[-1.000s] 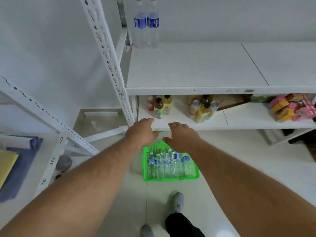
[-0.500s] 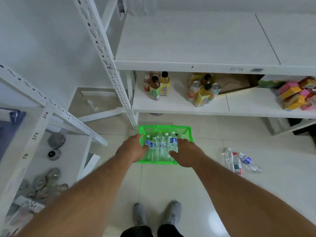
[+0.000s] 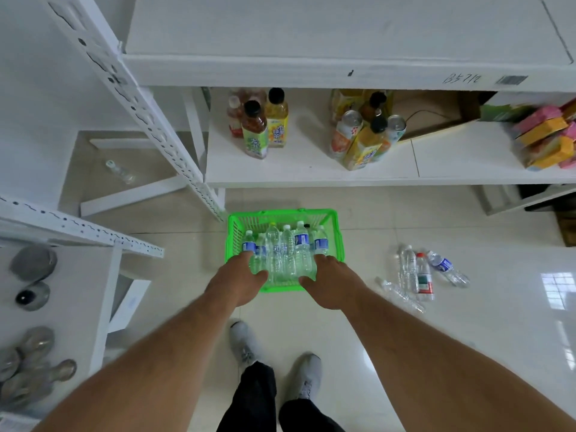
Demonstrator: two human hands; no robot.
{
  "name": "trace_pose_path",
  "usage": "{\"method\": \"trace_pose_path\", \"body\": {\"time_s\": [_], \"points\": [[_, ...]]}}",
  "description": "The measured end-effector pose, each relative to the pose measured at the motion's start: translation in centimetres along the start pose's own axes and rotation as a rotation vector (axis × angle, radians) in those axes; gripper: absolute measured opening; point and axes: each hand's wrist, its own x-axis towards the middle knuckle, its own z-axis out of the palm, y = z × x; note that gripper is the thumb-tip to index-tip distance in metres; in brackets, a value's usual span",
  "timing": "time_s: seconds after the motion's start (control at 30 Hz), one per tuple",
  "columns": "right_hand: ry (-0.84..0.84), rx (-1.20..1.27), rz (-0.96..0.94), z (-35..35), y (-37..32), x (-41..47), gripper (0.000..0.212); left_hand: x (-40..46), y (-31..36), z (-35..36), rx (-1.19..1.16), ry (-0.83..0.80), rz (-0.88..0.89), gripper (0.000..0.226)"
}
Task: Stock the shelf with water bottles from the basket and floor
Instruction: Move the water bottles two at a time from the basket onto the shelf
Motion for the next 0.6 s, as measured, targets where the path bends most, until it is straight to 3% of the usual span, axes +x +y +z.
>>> {"method": "trace_pose_path", "body": {"time_s": [0.3,0.6], "points": [[-0.039,0.047,0.043,3.8,-0.6,11.8,0.070,11.4,-2.8,1.9,-0.096,-0.026,-0.072,0.072],[-0.074,0.230,0.184,12.1,4.2,27.2,0.075,24.9,-4.1,12.0,-0.250,0.001,-0.127,0.068]]}}
